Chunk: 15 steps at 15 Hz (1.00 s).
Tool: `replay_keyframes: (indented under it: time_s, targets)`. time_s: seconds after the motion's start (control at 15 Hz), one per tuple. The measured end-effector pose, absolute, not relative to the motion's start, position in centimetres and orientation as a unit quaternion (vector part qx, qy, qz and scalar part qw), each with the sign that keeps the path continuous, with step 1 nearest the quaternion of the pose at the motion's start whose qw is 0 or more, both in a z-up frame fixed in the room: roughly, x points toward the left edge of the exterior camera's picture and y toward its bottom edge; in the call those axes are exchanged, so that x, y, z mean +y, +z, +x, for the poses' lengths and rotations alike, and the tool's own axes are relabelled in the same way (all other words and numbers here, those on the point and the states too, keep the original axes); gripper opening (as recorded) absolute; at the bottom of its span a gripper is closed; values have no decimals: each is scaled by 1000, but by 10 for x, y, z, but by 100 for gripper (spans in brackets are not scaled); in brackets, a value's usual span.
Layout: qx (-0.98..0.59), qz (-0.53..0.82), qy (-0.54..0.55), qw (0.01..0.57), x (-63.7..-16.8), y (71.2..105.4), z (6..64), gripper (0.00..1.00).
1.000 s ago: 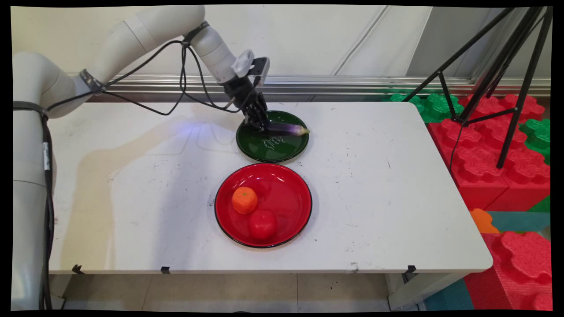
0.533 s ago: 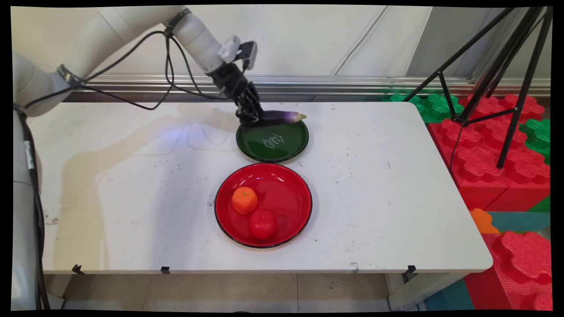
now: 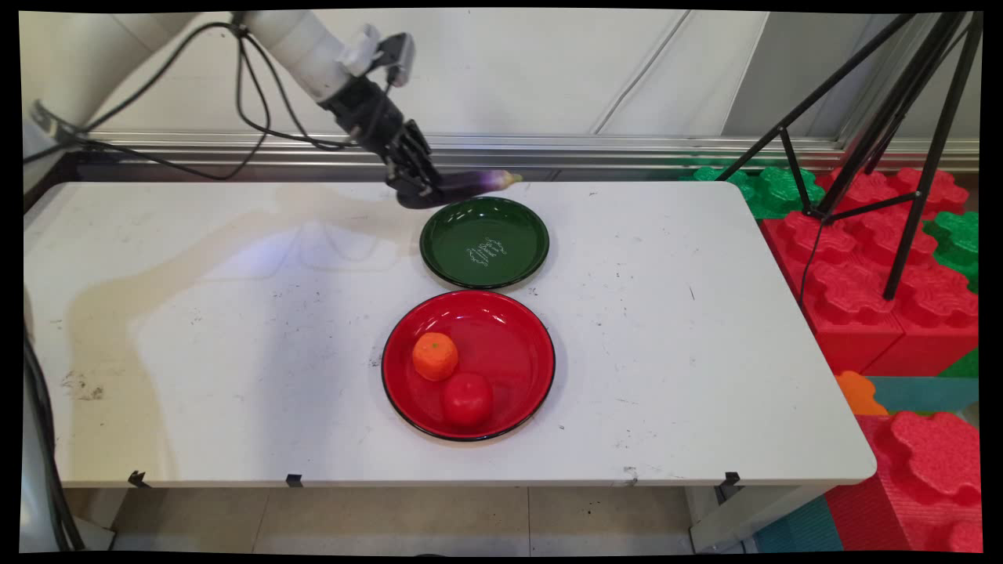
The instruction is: Place the picked object on the table
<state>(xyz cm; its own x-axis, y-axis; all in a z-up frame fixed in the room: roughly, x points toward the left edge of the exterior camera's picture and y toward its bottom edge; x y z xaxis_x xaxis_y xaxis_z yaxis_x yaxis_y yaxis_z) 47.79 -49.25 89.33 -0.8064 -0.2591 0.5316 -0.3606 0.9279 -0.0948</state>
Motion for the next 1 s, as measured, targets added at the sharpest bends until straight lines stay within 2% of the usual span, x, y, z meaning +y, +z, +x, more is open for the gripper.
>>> replay_keyframes:
  time_s: [0.33,1.0]
  targets:
    - [-940,192,95,265,-460,919,505,0]
    - [-935,237,88,248,-407,947,548,0]
